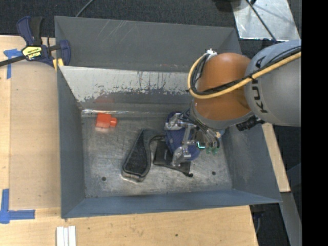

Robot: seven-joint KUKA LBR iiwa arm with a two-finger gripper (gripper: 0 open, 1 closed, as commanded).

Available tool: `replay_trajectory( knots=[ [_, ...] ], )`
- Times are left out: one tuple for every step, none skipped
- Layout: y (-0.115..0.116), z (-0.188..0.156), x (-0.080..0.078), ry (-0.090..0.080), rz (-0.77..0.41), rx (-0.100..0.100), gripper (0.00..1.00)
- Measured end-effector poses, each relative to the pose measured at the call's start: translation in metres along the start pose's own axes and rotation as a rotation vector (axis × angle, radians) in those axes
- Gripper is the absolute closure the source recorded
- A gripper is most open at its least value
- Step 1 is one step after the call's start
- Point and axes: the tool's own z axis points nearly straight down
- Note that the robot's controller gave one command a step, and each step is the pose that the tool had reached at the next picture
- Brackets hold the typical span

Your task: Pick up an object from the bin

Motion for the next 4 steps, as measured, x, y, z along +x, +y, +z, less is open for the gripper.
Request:
replay_trajectory(
  knots=[
    [-0.009, 0.041, -0.010, -0.006, -0.102, 0.001, 0.00],
    [-0.010, 0.038, -0.012, -0.013, -0.099, 0.003, 1.00],
    [-0.007, -0.028, -0.014, -0.015, -0.156, 0.001, 1.00],
    [-0.008, -0.024, -0.013, -0.008, -0.155, 0.000, 0.00]
  ],
)
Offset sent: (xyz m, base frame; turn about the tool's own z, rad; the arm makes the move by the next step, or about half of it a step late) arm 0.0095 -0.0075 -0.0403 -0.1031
